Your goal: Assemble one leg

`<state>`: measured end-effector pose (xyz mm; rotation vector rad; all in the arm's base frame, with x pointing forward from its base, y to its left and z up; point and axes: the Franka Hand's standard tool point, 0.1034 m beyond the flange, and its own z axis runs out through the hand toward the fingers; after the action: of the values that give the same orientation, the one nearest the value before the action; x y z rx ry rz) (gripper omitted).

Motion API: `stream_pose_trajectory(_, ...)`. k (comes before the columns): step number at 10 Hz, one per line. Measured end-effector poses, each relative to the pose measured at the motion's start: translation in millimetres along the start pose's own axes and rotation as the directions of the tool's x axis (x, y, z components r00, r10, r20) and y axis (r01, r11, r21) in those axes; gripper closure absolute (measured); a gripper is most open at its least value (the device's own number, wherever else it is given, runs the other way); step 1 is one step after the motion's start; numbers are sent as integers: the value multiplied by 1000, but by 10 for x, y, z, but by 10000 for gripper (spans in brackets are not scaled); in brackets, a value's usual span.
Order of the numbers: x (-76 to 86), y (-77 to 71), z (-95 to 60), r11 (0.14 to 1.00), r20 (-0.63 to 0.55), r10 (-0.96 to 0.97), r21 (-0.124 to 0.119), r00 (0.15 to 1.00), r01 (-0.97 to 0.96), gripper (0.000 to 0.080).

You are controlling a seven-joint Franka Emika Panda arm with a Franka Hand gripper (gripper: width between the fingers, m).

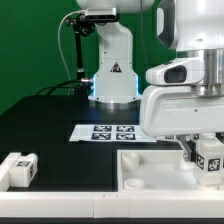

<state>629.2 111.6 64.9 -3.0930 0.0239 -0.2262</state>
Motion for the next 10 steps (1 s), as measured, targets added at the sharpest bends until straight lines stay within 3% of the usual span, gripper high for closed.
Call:
stream_pose_trajectory(3,-4,-17,2,980,1,200,2,980,-200,518)
stream_pose_trajectory(6,-12,-38,7,801,30,598,-19,801,-598,518)
stream_pose_trajectory(7,-13,-55,7,684,42,729,-15,683,-729,518)
stream_pose_trajectory(8,-27,-120,-3,541,61,840,-42,539,-840,518)
stream_pose_trajectory(9,25,-124,-6,339,72,939,-47,336,-939,518)
stream_pose_trajectory(10,59,-113,-10,219,78,973,-41,215,-975,518)
